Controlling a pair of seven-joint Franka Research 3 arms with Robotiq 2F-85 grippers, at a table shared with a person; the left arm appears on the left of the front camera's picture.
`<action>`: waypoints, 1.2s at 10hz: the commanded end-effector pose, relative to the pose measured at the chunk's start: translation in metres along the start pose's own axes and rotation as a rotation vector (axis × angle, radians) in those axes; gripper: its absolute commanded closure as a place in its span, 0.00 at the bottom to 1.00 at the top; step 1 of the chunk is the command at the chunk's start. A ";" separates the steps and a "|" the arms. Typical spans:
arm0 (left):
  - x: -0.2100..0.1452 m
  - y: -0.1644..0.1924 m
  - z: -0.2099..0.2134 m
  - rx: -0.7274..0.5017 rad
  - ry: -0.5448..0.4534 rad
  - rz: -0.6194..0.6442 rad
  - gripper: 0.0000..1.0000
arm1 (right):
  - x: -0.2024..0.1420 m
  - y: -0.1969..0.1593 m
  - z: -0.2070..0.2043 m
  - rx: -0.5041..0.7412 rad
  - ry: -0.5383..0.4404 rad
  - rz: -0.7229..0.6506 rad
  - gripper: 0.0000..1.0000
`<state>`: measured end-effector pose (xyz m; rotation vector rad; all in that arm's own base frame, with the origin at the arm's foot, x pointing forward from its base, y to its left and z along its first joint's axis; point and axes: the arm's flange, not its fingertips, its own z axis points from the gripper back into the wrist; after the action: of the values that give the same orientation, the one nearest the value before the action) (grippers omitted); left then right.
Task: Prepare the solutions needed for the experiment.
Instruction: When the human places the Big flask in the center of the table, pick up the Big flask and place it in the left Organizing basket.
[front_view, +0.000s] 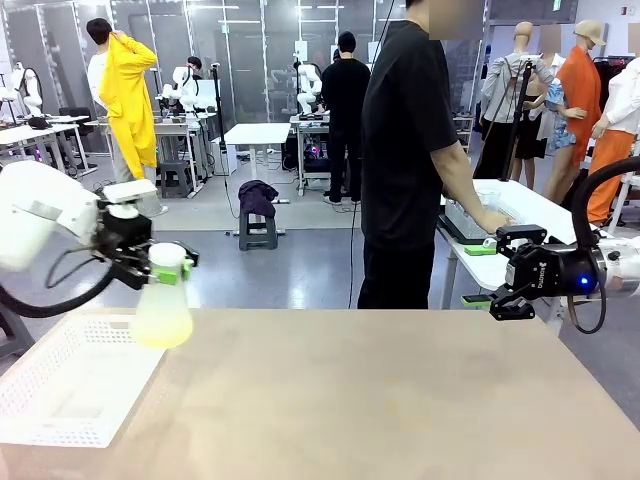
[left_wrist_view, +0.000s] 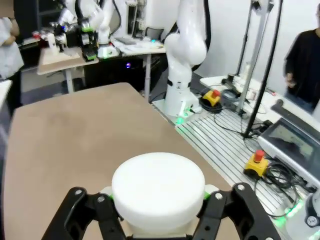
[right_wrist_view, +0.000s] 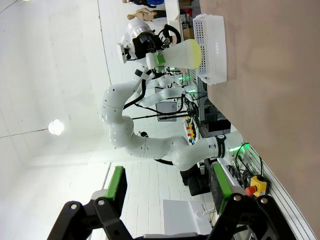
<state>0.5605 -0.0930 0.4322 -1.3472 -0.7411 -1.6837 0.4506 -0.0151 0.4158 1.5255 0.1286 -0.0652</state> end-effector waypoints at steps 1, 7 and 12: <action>0.001 -0.042 0.034 0.144 -0.092 -0.014 0.92 | 0.000 0.001 -0.001 0.004 0.006 0.003 0.16; -0.053 -0.116 0.117 0.312 -0.217 0.000 0.92 | 0.000 0.001 -0.001 0.004 0.006 0.003 0.16; -0.119 -0.116 0.126 0.438 -0.221 -0.092 0.92 | 0.000 0.001 -0.001 0.004 0.006 0.003 0.16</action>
<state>0.5256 0.0984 0.3576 -1.2330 -1.1731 -1.3587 0.4505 -0.0150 0.4158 1.5263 0.1297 -0.0646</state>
